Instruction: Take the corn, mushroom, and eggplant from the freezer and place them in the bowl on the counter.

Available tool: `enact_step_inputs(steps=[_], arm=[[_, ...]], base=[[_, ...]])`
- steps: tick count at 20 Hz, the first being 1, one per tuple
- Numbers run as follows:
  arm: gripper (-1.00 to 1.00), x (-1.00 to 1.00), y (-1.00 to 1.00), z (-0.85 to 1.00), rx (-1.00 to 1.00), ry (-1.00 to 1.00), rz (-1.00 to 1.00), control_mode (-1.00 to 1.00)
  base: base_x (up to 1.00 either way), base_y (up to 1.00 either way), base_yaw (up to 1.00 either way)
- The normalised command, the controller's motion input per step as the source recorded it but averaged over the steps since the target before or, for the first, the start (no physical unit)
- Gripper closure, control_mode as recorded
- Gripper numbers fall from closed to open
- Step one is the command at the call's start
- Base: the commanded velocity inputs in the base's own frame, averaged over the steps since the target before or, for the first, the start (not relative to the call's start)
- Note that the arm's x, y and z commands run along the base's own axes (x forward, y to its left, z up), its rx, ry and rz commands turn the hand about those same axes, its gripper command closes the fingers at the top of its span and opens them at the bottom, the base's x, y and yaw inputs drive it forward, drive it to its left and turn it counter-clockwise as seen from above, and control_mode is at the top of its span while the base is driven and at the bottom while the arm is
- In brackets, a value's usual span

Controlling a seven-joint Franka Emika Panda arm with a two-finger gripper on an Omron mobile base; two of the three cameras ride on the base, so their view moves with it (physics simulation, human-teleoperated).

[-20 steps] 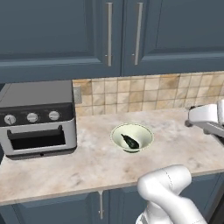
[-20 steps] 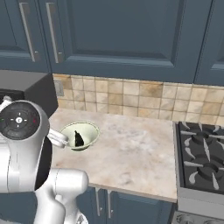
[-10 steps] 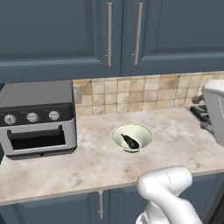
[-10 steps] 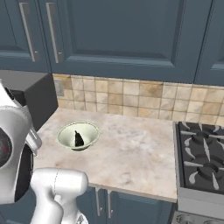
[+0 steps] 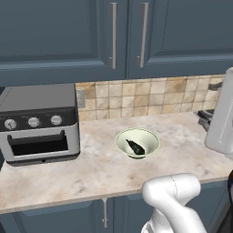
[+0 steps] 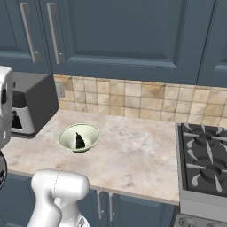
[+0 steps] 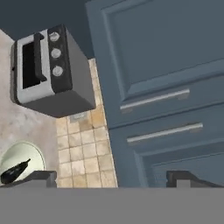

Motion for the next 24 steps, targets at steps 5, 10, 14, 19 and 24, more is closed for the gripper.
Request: enact_step_inputs(steps=[5, 10, 14, 19, 24], arm=[[-1.0, 0.46, 0.0, -0.09, 0.57, 0.16, -0.3, -1.0], [-1.0, 0.5, -0.02, -0.33, 0.47, 0.31, -0.05, -1.0], [-1.0, 0.01, 0.0, -0.19, 0.31, 0.19, -0.05, -1.0], [-1.0, 0.0, 0.0, -0.13, 0.19, 0.07, -0.41, -1.0], [-1.0, 0.0, -0.12, -0.01, 0.1, 0.27, -0.45, -1.0]], base=[[0.0, 0.0, 0.0], [0.0, 0.0, 0.0], [0.0, 0.0, 0.0], [0.0, 0.0, 0.0], [0.0, 0.0, 0.0]])
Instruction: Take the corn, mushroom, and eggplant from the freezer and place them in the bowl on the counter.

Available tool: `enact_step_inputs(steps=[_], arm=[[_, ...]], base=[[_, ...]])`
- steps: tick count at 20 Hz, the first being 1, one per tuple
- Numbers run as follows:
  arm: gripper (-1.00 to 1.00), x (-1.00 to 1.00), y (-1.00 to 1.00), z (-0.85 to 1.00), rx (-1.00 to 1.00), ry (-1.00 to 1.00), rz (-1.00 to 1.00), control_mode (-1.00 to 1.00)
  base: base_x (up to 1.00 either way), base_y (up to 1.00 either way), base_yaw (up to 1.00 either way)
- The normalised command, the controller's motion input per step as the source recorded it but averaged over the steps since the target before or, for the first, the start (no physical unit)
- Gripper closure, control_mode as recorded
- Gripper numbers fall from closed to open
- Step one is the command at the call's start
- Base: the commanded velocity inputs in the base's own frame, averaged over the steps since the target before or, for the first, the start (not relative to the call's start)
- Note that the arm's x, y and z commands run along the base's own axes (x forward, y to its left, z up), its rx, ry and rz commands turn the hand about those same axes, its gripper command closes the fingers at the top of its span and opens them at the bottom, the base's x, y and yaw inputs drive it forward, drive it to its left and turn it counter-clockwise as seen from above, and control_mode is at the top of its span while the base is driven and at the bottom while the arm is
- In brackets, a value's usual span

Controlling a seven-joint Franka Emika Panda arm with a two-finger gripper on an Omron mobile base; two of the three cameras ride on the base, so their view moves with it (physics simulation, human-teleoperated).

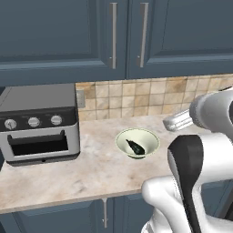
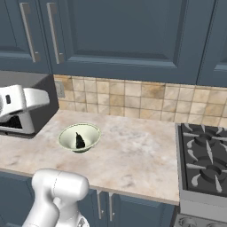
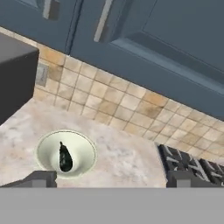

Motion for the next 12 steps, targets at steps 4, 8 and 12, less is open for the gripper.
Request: enact_step_inputs(steps=[4, 8, 12], arm=[[-1.0, 0.0, -0.39, 0.0, 0.29, 0.26, -0.14, -1.0], [-1.0, -0.04, -0.11, -0.16, 0.33, 0.14, -0.01, -1.0], [-1.0, -0.01, 0.0, -0.61, 0.26, 0.0, 0.0, -1.0]], base=[[0.0, 0.0, 0.0], [0.0, 0.0, 0.0], [0.0, 0.0, 0.0]])
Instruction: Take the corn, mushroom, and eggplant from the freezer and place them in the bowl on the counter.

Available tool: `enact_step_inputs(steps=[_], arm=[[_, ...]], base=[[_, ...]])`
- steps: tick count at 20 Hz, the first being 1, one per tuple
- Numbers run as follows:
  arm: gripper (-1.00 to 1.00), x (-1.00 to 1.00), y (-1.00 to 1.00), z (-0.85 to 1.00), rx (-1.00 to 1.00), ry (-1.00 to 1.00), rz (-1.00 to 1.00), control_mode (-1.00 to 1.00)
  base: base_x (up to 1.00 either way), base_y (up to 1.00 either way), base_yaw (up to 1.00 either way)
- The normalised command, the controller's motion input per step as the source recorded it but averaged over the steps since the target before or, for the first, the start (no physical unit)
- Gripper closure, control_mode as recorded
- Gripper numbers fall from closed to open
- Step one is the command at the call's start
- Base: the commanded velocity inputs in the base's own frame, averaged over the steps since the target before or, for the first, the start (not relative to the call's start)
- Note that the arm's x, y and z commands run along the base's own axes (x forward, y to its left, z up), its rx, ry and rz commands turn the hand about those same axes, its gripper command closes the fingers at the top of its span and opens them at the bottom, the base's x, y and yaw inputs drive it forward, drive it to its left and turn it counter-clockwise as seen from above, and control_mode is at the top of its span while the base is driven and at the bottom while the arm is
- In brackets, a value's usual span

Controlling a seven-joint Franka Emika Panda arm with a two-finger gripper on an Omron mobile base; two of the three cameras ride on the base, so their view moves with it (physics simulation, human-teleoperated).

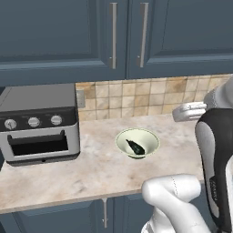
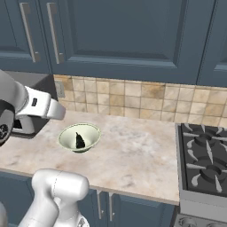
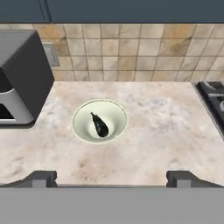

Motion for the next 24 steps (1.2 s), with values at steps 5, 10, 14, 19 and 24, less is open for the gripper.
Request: enact_step_inputs(steps=[5, 10, 14, 19, 24], arm=[[-1.0, 0.0, 0.0, -0.51, 0.18, 0.0, -0.01, -1.0], [-1.0, 0.0, 0.01, -0.03, 0.01, -0.05, -0.05, -1.0], [-1.0, -0.06, 0.0, 0.0, 0.0, -0.01, -0.03, 1.0], [-1.0, 0.0, 0.0, 0.0, 0.0, 0.0, 0.0, 1.0], [-1.0, 0.0, 0.0, 0.0, 0.0, 0.0, 0.0, 1.0]], base=[[0.0, 0.0, 0.0], [0.0, 0.0, 0.0], [-0.36, 0.0, -0.03], [-1.0, -0.02, -0.09], [-1.0, 0.06, -0.12]])
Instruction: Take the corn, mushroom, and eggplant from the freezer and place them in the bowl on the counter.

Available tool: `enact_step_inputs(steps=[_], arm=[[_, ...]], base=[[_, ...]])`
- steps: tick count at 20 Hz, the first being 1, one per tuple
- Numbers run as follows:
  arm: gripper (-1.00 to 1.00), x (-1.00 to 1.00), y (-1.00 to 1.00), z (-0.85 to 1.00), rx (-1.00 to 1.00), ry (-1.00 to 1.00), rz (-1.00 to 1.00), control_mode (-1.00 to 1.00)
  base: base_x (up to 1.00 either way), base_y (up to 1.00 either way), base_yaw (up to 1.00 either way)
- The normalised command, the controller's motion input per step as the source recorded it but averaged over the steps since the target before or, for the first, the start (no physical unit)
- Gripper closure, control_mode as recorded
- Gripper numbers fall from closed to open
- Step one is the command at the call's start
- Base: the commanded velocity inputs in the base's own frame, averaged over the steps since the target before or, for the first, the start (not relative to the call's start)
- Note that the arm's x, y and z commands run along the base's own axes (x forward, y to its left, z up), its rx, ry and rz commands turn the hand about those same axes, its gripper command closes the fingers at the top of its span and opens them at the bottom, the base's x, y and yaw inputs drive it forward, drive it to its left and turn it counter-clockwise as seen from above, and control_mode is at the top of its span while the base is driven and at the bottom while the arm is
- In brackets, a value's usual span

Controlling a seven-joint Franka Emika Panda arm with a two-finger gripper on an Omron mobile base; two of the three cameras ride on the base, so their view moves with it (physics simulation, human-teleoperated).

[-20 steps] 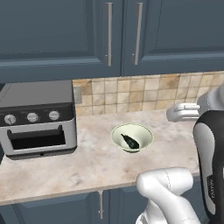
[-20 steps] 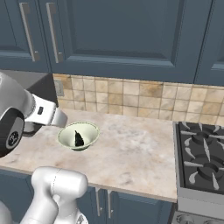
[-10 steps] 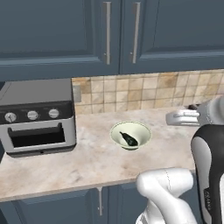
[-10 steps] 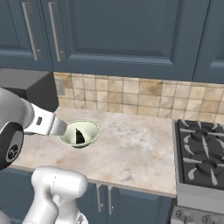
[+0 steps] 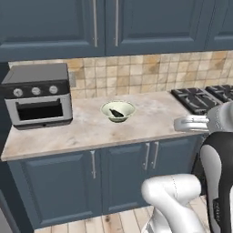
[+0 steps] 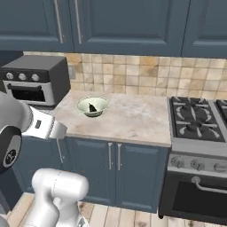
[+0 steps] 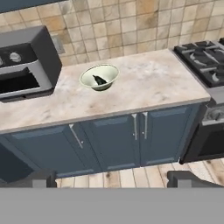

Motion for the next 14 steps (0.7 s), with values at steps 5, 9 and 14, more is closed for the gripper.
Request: enact_step_inputs(steps=[5, 9, 14], arm=[[-1.0, 0.0, 0.0, 0.0, 0.0, 0.0, 0.0, 1.0], [-1.0, 0.0, 0.0, 0.0, 0.0, 0.0, 0.0, 1.0], [-1.0, 0.0, 0.0, 0.0, 0.0, 0.0, 0.0, 1.0]], base=[[-1.0, 0.76, -0.09], [-0.78, 1.0, 0.0], [-0.18, 1.0, 0.0]])
